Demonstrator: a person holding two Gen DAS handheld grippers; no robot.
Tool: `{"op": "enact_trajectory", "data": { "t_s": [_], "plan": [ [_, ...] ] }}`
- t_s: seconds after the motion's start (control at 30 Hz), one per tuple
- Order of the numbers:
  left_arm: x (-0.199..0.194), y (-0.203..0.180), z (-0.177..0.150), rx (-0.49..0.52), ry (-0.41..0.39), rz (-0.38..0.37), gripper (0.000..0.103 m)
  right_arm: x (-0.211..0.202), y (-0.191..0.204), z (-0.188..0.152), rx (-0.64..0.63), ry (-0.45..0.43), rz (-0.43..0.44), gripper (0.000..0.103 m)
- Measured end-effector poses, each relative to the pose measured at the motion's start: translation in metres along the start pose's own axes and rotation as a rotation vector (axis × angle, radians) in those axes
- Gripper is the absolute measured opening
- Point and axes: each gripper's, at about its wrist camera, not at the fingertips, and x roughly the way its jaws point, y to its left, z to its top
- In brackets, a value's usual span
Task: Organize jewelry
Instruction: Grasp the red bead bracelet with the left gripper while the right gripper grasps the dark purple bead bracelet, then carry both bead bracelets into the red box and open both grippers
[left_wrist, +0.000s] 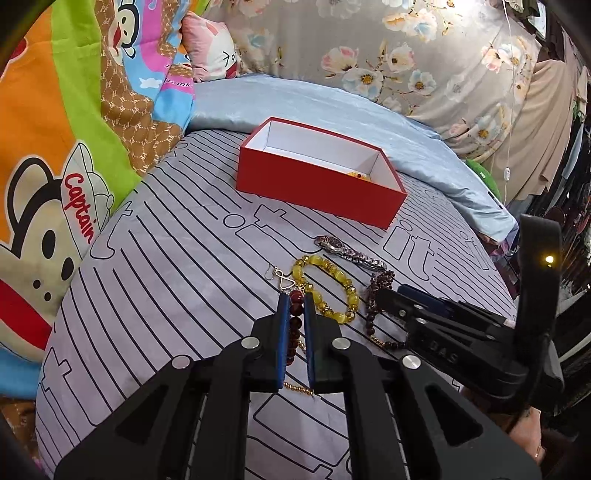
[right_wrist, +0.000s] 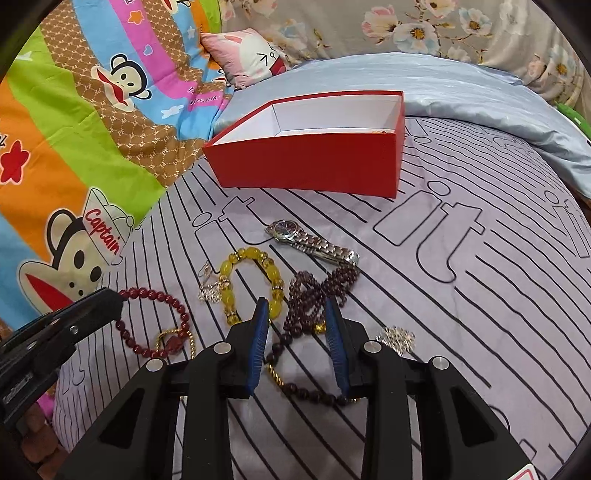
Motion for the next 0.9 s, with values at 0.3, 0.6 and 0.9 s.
{"op": "enact_trajectory", "data": {
  "t_s": [0.3,0.6,0.9],
  "plan": [
    [-0.008,0.006,0.011,-0.025,-0.016,-0.038,0.007,0.006,-0.001,0.006,0.0,-0.007,0.004,0.003],
    [-0.021,0.001,0.032,-0.011,-0.058,-0.032,0.007,-0.03,-0.001,0.019,0.001,-0.095,0.038,0.003],
    [-0.025,-0.01,0.057,0.043,-0.093,-0.009,0.007,-0.066,-0.015,0.042,0.01,-0.167,0.048,0.003]
  ]
}}
